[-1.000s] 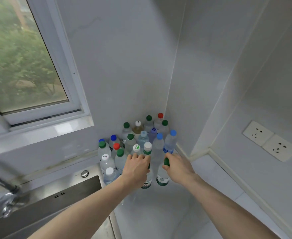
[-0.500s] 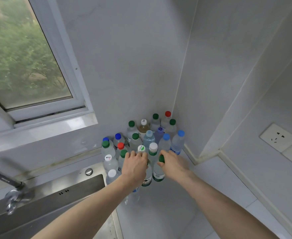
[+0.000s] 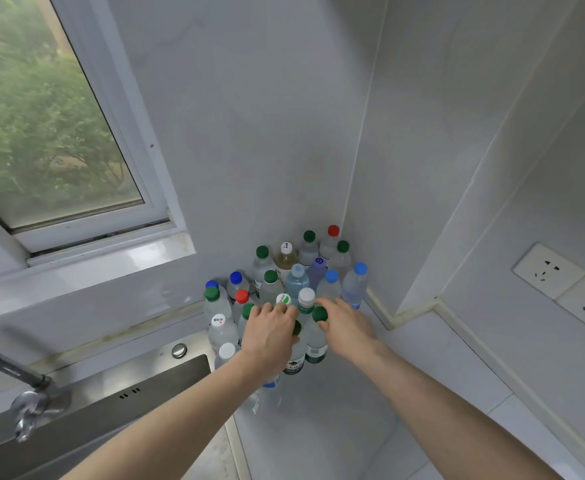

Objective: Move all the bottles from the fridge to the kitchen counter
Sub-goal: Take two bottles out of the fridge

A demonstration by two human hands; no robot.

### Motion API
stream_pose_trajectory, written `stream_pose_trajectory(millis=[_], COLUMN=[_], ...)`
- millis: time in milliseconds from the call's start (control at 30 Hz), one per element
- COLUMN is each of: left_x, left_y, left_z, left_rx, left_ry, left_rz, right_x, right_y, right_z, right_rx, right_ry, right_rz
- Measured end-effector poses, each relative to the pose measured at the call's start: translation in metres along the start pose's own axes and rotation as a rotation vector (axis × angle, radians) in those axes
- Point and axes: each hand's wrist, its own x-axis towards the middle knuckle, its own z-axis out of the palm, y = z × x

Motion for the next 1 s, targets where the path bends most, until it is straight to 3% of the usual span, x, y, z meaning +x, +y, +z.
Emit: stream_pose_trajectory(millis=[167,333,633,1000], left_x=[-0.023,-0.054,-0.110,-0.210], left_y=[-0.013,-0.016,0.027,0.115], left_z=[-0.028,-0.050,-0.049,-0.052], left_rx=[-0.098,-0.160,-0.258,-0.258], left_ry=[0.082,0.058,-0.066,-0.131], left_rz=[0.050,0.165,0.417,0.906], right_x=[-0.037,-0.096,-0.228,-0.443], right_y=[0.003,0.008,0.019,-0.018], right_z=[-0.016,-0.020,-0.009,0.039], right_rx=[0.113,0.243,0.330,0.371], right_ry=[0.046,0.114,0.203,0.444], right_rz=[-0.002,-0.001,0.257,0.635])
